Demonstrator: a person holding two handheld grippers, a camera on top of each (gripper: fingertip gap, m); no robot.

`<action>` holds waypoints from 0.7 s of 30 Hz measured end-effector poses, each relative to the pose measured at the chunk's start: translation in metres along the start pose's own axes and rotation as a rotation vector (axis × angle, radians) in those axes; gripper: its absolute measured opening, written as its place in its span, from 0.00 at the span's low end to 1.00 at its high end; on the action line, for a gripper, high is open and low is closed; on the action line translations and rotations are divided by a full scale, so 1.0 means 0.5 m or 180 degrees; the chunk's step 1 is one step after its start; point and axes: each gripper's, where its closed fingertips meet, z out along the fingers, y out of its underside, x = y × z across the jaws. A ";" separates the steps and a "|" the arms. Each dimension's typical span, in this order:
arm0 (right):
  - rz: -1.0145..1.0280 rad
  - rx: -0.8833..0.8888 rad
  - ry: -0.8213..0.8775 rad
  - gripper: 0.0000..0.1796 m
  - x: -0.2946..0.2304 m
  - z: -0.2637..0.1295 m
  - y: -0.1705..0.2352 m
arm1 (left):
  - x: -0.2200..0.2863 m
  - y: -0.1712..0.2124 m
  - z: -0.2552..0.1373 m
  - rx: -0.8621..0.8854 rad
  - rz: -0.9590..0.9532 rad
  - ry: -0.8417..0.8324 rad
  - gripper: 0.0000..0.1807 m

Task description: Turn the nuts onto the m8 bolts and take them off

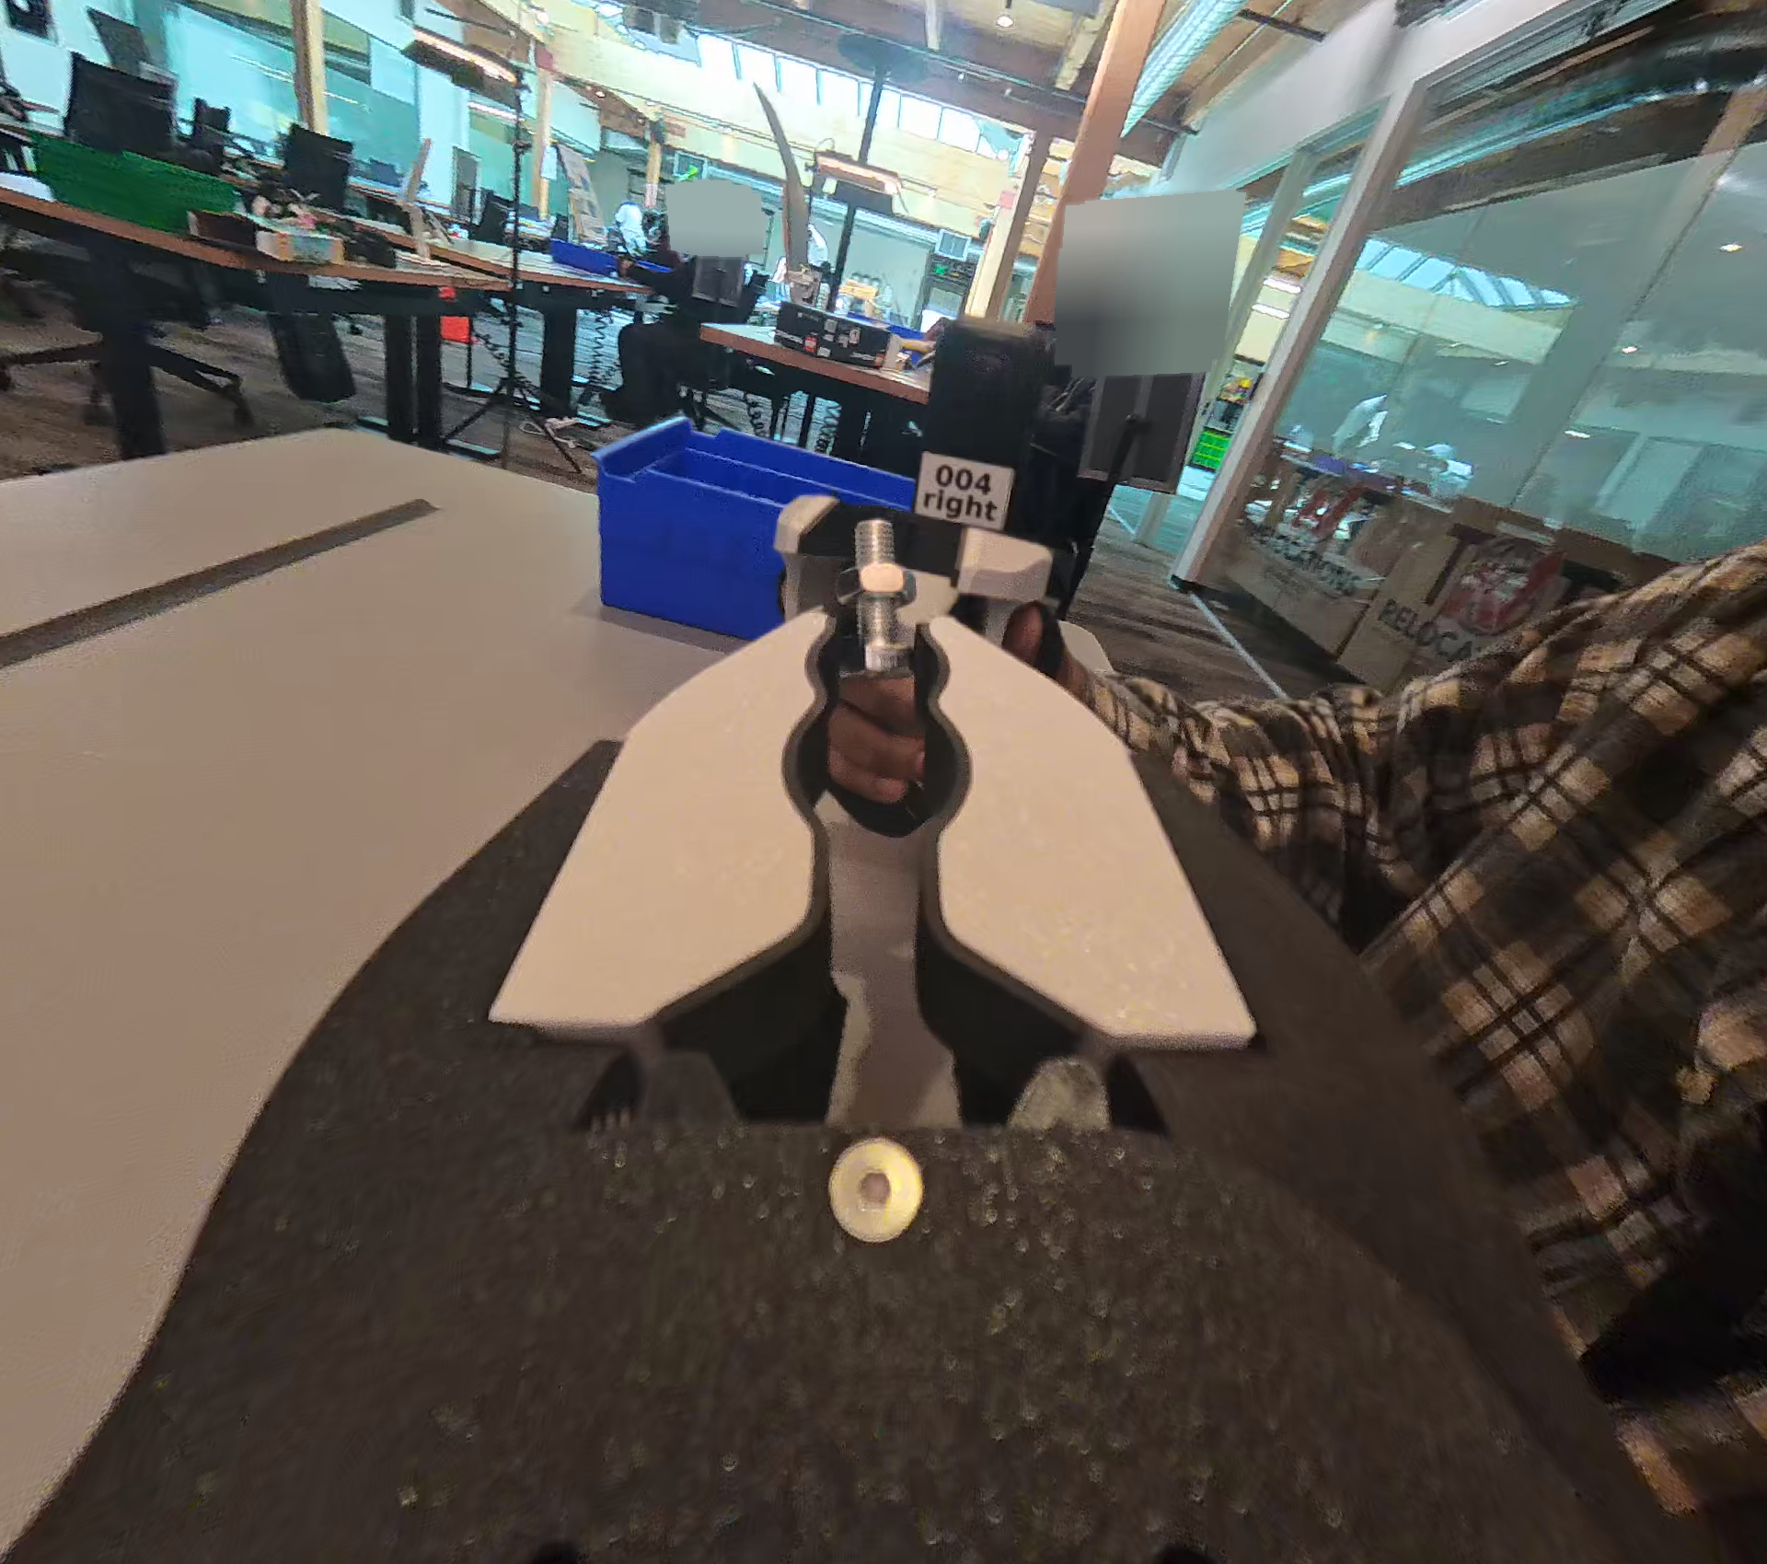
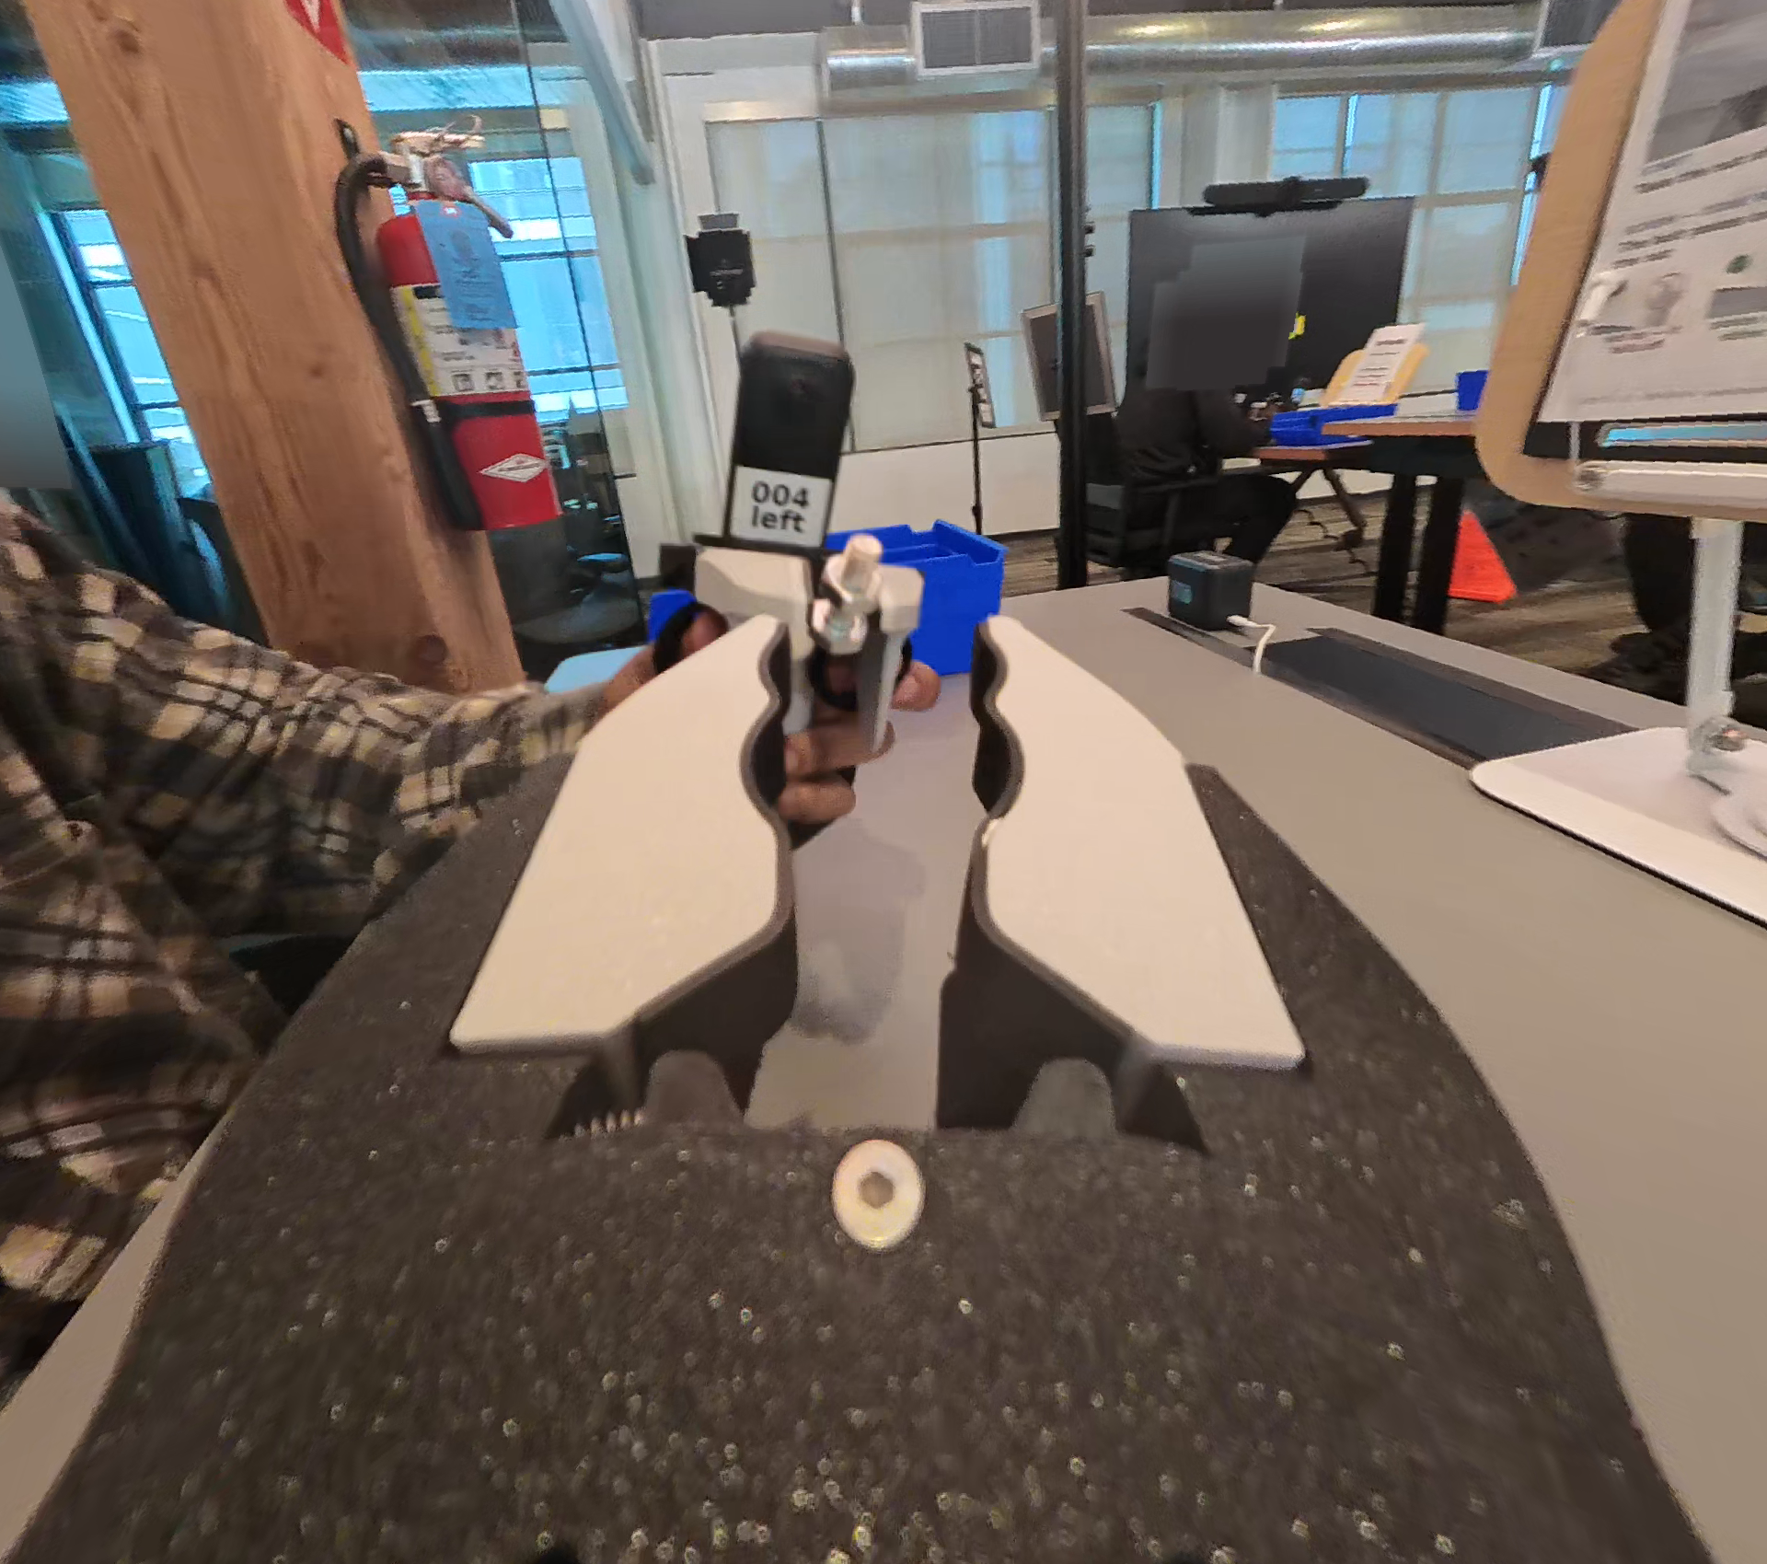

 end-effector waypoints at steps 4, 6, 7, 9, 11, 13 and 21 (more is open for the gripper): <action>0.0127 -0.0059 -0.0238 0.14 -0.019 0.010 0.014 | 0.001 0.033 0.009 -0.0044 -0.0139 0.0117 0.08; 0.0173 -0.0082 -0.0315 0.11 -0.026 0.016 0.019 | 0.003 0.037 0.010 -0.0031 -0.0145 0.0142 0.08; 0.0183 -0.0118 -0.0325 0.11 -0.027 0.019 0.023 | 0.007 0.039 0.010 -0.0034 -0.0166 0.0173 0.08; 0.0194 -0.0150 -0.0343 0.11 -0.030 0.024 0.030 | 0.009 0.045 0.012 -0.0066 -0.0150 0.0173 0.08; 0.0204 -0.0157 -0.0336 0.11 -0.031 0.027 0.032 | 0.012 0.048 0.012 -0.0086 -0.0133 0.0177 0.08; 0.0192 -0.0154 -0.0342 0.09 -0.032 0.029 0.033 | 0.014 0.047 0.012 -0.0073 -0.0138 0.0184 0.08; 0.0171 -0.0119 -0.0385 0.04 -0.040 0.031 0.028 | 0.025 0.056 0.021 -0.0112 -0.0147 0.0236 0.08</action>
